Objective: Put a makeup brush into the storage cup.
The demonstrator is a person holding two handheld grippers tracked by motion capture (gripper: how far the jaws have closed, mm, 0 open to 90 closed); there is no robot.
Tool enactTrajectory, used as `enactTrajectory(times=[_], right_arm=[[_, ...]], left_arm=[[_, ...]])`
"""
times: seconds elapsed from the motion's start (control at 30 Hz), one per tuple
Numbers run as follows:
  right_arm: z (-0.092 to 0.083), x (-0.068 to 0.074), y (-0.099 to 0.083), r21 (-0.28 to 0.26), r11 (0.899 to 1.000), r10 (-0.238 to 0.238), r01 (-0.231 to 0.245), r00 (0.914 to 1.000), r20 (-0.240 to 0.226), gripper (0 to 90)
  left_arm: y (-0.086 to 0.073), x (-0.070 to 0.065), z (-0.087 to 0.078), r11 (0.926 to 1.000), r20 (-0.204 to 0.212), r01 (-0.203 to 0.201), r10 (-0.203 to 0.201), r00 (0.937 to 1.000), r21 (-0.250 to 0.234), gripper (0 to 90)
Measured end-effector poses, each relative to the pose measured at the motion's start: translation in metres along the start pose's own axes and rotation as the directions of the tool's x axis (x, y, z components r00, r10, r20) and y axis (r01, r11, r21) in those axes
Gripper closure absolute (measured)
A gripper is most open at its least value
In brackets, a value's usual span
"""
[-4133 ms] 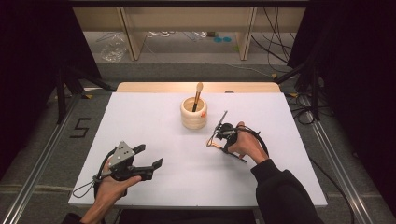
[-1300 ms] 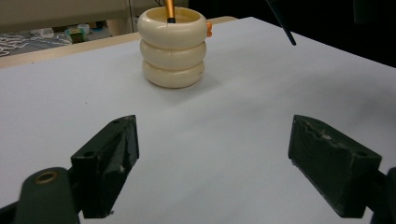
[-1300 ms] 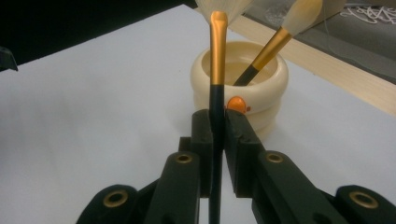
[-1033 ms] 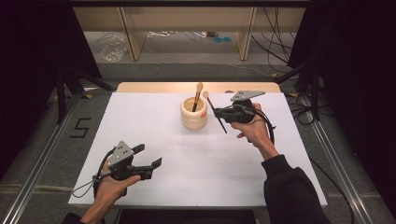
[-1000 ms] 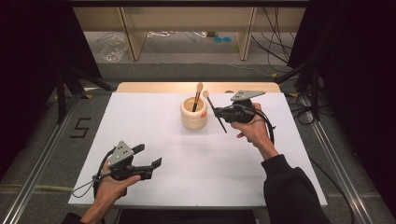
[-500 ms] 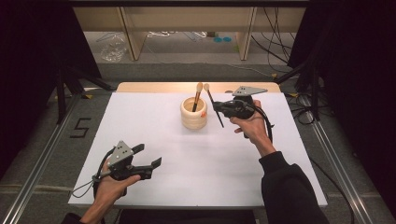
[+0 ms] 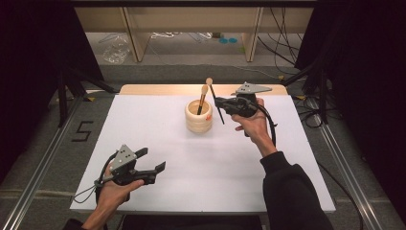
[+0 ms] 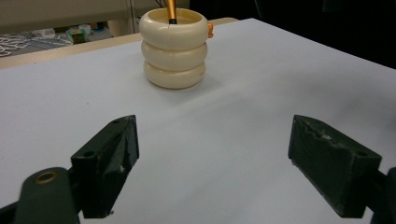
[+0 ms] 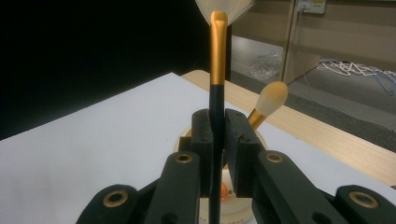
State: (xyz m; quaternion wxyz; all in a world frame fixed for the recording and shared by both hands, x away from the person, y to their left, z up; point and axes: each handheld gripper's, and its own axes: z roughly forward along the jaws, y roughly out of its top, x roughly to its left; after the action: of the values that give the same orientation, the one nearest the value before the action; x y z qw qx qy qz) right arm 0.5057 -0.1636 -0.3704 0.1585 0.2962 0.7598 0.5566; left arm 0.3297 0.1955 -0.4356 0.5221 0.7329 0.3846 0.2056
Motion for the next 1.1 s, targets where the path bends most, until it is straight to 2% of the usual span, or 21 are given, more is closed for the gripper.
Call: enactTrajectory(times=[0.03,0.3,0.57,0.6,0.77,0.8,0.87,0.9,0.97,1.1], right_arm=[[0.001,0.000,0.000,-0.005,1.000,0.002,-0.002,0.9999,-0.010,83.5],[0.004,-0.002,0.006,-0.027,1.000,0.007,-0.007,1.0000,0.006,83.5],[0.010,-0.004,0.009,-0.060,0.998,0.014,-0.014,0.9999,0.008,83.4],[0.011,-0.005,0.010,-0.063,0.998,0.016,-0.016,0.9998,0.007,83.5],[0.015,-0.010,0.008,-0.067,0.998,0.022,-0.020,0.9995,0.021,83.5],[0.016,-0.011,0.008,-0.081,0.996,0.025,-0.024,0.9995,0.016,83.4],[0.017,-0.012,0.008,-0.073,0.997,0.038,-0.037,0.9992,0.011,83.4],[0.018,-0.013,0.009,-0.081,0.996,0.027,-0.026,0.9994,0.020,83.5],[0.020,-0.013,0.010,-0.081,0.996,0.041,-0.040,0.9990,0.017,83.5],[0.027,-0.013,0.013,-0.084,0.996,0.041,-0.039,0.9991,0.015,83.4]], left_arm=[[0.000,0.000,0.000,1.0000,-0.001,0.008,-0.008,1.0000,0.000,16.1],[0.000,0.000,0.000,1.0000,0.001,-0.003,0.003,1.0000,0.001,16.1],[-0.001,0.000,0.000,1.0000,-0.003,0.008,-0.008,1.0000,0.001,16.1],[0.000,0.001,0.000,0.9999,0.003,-0.011,0.011,0.9999,0.000,16.1],[0.000,0.001,-0.001,1.0000,0.001,-0.010,0.010,1.0000,0.001,16.1],[-0.001,0.000,-0.001,0.9999,-0.006,0.014,-0.014,0.9999,-0.002,16.1],[-0.001,0.000,0.000,0.9999,0.001,0.012,-0.012,0.9999,-0.005,16.1],[-0.001,-0.001,-0.001,0.9997,0.007,0.025,-0.025,0.9997,0.002,16.1],[-0.001,-0.001,-0.001,0.9998,0.019,0.017,-0.017,0.9997,0.007,16.1],[-0.001,0.001,0.000,1.0000,0.005,0.004,-0.004,1.0000,-0.001,16.1]])
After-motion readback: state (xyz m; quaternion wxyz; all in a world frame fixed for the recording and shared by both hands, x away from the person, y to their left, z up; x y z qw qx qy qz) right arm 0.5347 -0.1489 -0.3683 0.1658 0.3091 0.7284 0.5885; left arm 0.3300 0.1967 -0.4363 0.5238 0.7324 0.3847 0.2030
